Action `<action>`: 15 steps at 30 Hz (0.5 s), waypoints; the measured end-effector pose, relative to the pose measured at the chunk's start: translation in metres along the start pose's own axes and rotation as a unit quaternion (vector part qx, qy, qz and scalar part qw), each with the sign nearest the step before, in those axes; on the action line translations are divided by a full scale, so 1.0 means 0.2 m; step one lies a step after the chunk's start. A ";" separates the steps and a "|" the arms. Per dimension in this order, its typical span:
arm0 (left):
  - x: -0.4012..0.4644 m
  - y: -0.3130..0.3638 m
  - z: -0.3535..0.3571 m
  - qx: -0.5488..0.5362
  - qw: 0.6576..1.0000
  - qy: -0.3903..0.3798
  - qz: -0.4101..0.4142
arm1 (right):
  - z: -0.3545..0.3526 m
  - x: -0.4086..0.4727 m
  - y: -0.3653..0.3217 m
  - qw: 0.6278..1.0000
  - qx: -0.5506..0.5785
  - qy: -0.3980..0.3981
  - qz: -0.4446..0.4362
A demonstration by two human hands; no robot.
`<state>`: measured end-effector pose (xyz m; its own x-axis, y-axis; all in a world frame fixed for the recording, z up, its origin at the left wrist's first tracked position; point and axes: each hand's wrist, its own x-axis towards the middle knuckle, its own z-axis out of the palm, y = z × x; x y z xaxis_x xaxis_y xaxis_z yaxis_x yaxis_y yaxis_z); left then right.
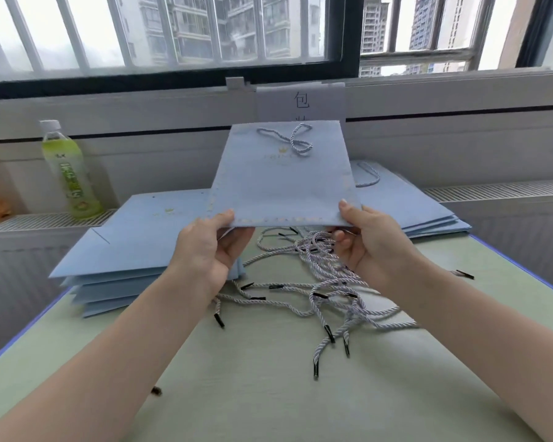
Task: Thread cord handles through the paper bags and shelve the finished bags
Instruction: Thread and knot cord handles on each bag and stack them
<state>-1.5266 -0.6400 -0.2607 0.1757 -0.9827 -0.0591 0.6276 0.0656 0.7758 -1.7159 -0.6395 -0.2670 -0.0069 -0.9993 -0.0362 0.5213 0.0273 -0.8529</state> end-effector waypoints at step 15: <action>-0.06 0.00 0.04 0.568 0.778 0.031 0.267 | -0.05 0.01 0.00 0.997 0.043 0.062 0.000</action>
<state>-1.5355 -0.6295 -0.2555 0.2397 -0.8554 0.4591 -0.6164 0.2312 0.7527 -1.7237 -0.6409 -0.2718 -0.1090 -0.9885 -0.1047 0.5924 0.0200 -0.8054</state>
